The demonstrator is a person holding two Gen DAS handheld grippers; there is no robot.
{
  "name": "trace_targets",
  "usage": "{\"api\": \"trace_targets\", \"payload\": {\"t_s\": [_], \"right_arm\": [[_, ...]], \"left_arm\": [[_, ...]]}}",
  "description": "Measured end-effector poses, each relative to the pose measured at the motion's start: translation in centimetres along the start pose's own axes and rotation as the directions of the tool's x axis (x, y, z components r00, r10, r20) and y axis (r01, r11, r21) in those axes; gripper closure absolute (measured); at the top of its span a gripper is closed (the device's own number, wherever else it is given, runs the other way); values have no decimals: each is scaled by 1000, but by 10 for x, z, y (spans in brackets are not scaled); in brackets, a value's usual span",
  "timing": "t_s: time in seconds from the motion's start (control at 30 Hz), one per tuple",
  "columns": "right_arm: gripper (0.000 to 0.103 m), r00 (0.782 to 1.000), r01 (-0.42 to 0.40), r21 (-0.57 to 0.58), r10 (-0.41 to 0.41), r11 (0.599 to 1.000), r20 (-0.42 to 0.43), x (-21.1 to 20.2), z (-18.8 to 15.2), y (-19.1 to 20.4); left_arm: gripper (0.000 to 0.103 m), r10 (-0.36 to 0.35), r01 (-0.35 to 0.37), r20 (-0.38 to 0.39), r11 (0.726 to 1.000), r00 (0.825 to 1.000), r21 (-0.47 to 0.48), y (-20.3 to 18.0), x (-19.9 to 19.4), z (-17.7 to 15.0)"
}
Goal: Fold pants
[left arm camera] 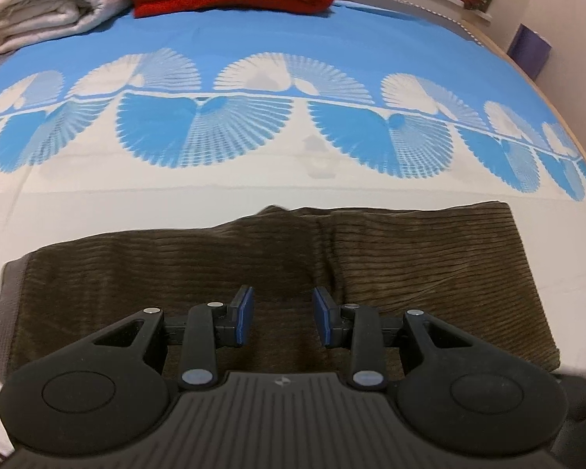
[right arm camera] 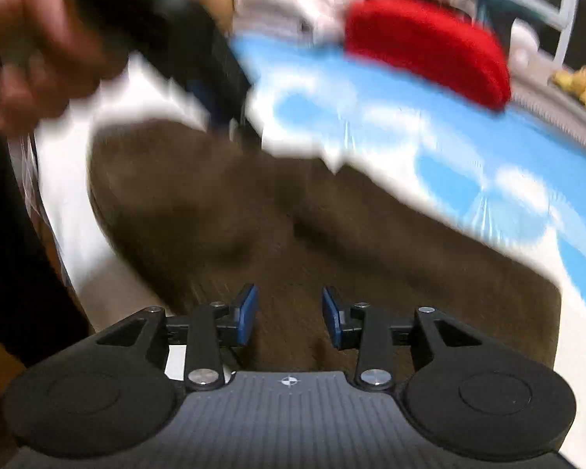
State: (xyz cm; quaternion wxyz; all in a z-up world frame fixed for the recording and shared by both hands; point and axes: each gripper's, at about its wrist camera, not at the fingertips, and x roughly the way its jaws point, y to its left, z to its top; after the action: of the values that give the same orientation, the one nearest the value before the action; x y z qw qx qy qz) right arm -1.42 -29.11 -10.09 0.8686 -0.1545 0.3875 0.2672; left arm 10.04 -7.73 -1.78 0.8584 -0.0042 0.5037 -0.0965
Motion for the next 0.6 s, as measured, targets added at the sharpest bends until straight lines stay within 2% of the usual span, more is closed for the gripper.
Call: {"api": "trace_targets", "payload": {"t_s": [0.07,0.13,0.23,0.3,0.4,0.47,0.53,0.6], "right_arm": [[65,990,-38,-72,28,997,-135,22,-19,8],[65,994,-40,-90,30,995,-106,16,-21,10],[64,998,-48,0,48,999,-50,-4,-14,-7],[63,1000,-13,31,13,999,-4,-16,-10,-16],[63,998,61,103,-62,993,-1,-19,-13,-38],[61,993,122,167,-119,978,-26,-15,-16,-54],[58,978,208,228,-196,951,-73,-11,-22,-71],[56,959,281,290,-256,915,-122,-11,-29,-87]], "left_arm": [[66,-14,14,-11,1000,1000,-3,-10,9,4],[66,-36,36,-10,999,999,-9,-19,17,10],[66,-35,35,-7,999,999,-9,-33,31,19],[66,-34,34,-2,999,999,-2,-42,39,23],[66,-40,41,-6,999,999,18,-54,48,26],[66,-54,54,-9,998,999,39,-61,51,26],[66,-62,63,-24,996,998,59,-67,57,26],[66,-55,61,-79,996,995,65,-67,70,25]]}}
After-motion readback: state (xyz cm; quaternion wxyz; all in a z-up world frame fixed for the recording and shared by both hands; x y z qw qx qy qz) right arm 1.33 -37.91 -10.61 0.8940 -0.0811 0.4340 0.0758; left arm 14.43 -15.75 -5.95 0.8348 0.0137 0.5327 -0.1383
